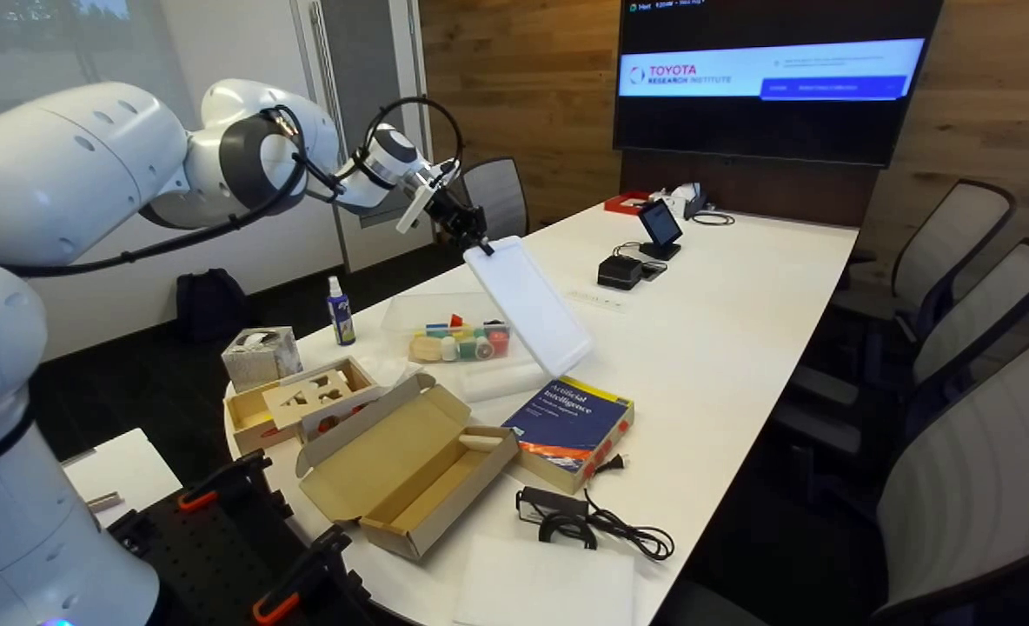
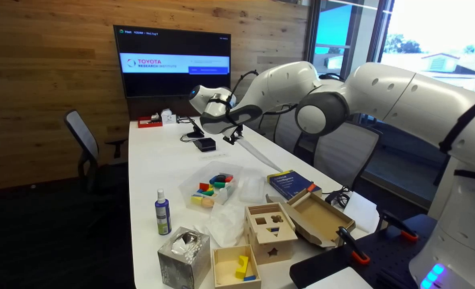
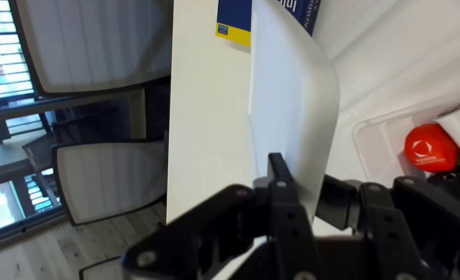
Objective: Place the white lid on the tote
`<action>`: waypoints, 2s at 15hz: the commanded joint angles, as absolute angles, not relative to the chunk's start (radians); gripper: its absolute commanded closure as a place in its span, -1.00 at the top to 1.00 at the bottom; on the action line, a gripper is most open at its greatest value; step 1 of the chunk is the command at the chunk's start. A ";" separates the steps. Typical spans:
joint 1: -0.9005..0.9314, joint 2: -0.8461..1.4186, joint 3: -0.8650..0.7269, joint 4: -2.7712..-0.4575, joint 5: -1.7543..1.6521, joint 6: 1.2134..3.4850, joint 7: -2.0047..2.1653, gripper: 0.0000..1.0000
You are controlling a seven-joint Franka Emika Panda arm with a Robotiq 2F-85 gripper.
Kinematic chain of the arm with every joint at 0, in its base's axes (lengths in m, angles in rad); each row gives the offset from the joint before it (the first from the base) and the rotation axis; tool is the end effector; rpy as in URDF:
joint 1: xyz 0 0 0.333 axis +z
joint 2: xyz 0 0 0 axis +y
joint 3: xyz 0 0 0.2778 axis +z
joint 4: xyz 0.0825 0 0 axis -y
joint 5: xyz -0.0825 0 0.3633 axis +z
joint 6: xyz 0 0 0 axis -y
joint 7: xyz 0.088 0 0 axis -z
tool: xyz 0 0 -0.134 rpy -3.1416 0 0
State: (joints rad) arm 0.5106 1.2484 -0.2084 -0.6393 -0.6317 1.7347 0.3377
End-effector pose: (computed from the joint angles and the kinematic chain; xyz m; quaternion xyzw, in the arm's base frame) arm 0.7054 0.2284 0.2050 0.9088 0.1141 0.0794 0.3933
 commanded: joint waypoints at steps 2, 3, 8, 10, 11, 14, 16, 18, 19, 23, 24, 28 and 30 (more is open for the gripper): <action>0.580 1.244 -0.216 -0.650 -0.703 1.766 0.263 -0.97; 0.590 1.245 -0.212 -0.652 -0.710 1.782 0.245 -0.97; 0.617 1.234 -0.175 -0.656 -0.702 1.886 0.149 -0.97; 0.623 1.231 -0.164 -0.655 -0.698 1.927 0.125 -0.97; 0.624 1.227 -0.153 -0.657 -0.691 1.937 0.107 -0.97; 0.628 1.209 -0.119 -0.667 -0.671 1.928 0.065 -0.97; 0.627 1.195 -0.093 -0.673 -0.660 1.902 0.031 -0.97; 0.627 1.183 -0.076 -0.674 -0.658 1.881 0.005 -0.97; 0.626 1.175 -0.065 -0.676 -0.655 1.867 -0.010 -0.97; 0.615 1.158 -0.018 -0.675 -0.636 1.824 -0.085 -0.97; 0.609 1.156 -0.002 -0.673 -0.622 1.824 -0.107 -0.97; 0.591 1.166 0.041 -0.663 -0.594 1.846 -0.160 -0.97; 0.583 1.178 0.048 -0.655 -0.600 1.864 -0.151 -0.97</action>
State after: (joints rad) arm 0.5991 1.1907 0.0199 -0.6400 -0.6262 1.8484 -0.1220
